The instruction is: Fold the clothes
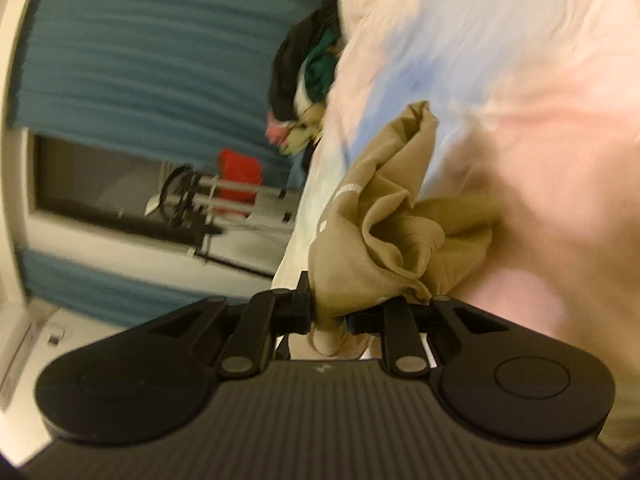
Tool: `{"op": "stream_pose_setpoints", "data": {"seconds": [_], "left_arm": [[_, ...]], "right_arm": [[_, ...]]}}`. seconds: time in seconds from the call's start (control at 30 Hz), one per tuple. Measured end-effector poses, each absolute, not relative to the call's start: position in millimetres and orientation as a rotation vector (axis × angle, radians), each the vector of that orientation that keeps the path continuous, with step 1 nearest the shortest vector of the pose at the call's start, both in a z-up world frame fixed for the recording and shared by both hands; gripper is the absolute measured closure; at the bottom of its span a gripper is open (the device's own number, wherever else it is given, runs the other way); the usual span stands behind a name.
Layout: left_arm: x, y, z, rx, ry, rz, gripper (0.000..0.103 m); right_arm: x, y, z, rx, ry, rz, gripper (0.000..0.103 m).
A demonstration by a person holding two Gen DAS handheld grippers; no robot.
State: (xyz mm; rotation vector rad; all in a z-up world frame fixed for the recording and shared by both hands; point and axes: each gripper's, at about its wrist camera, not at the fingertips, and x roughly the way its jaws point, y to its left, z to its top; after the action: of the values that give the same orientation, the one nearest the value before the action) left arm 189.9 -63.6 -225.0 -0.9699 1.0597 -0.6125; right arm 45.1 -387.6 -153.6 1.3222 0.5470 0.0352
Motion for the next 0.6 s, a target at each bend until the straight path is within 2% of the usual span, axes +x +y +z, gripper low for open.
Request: {"op": "stream_pose_setpoints", "data": {"seconds": [0.1,0.23,0.3,0.43,0.6], "left_arm": [[227.3,-120.6,-193.5,-0.786,1.107,-0.607,0.059],[278.0,-206.5,-148.7,-0.567,1.102,-0.580,0.066],[302.6,-242.5,-126.7,-0.541,1.053,-0.582,0.067],[344.9,-301.1,-89.4,-0.620,0.940,-0.636,0.067],[353.0,-352.1,-103.2,-0.568,0.832,-0.663,0.067]], "right_arm": [[63.2,-426.3,-145.3,1.341,0.563,-0.033,0.084],[115.7,-475.3,-119.8,1.219,0.572,-0.128,0.084],[144.9,-498.7,-100.8,1.151,0.559,-0.151,0.084],[185.8,-537.2,-56.0,1.050,0.410,-0.169,0.084],[204.5,-554.9,-62.4,0.961,0.301,-0.202,0.084]]}}
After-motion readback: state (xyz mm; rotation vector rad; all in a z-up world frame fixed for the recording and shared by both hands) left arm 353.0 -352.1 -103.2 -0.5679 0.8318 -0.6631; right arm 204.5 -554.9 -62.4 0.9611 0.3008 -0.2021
